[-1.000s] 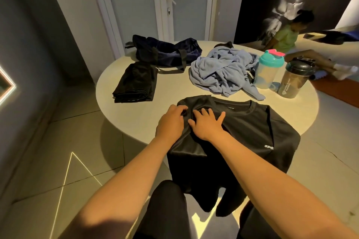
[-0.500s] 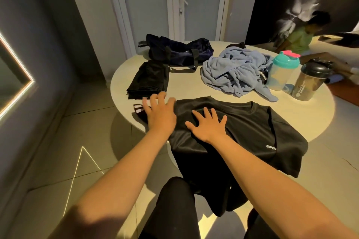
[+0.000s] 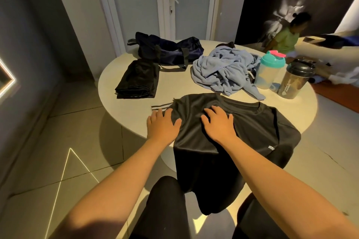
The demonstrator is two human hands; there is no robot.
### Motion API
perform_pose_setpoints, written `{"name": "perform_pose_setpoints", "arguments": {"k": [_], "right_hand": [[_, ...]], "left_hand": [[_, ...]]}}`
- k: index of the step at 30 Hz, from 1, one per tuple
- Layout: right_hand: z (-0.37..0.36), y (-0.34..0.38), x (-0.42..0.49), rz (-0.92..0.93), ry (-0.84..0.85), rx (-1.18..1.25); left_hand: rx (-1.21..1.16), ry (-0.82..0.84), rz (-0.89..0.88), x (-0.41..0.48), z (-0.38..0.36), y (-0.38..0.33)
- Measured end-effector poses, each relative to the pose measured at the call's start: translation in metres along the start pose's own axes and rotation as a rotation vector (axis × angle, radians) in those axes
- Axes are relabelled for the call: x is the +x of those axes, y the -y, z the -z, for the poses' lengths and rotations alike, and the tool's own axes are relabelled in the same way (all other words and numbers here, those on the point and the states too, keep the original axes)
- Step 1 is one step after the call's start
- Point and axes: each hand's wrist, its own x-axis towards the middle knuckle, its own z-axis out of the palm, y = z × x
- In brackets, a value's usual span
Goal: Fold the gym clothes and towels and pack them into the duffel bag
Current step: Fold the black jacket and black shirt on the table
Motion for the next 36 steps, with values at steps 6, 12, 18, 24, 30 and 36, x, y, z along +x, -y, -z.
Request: {"name": "perform_pose_setpoints", "arguments": {"k": [6, 12, 18, 24, 30, 36], "right_hand": [[0.000, -0.001, -0.015, 0.074, -0.004, -0.045], [0.005, 0.002, -0.016, 0.089, 0.069, -0.004], [-0.001, 0.005, -0.020, 0.105, 0.097, -0.042], [-0.001, 0.011, -0.018, 0.121, 0.214, -0.128], [-0.004, 0.025, -0.016, 0.094, 0.298, -0.154], [-0.010, 0.031, -0.018, 0.174, 0.209, -0.086]], "left_hand": [[-0.443, -0.154, -0.254, -0.011, -0.008, -0.031], [-0.612, -0.167, -0.205, -0.018, 0.003, -0.049], [-0.523, -0.166, -0.324, -0.020, 0.008, -0.041], [-0.433, -0.495, -0.103, -0.016, 0.030, -0.012], [-0.082, -0.275, -0.060, -0.035, 0.000, -0.010], [0.087, 0.054, -0.101, -0.043, 0.006, -0.009]]}}
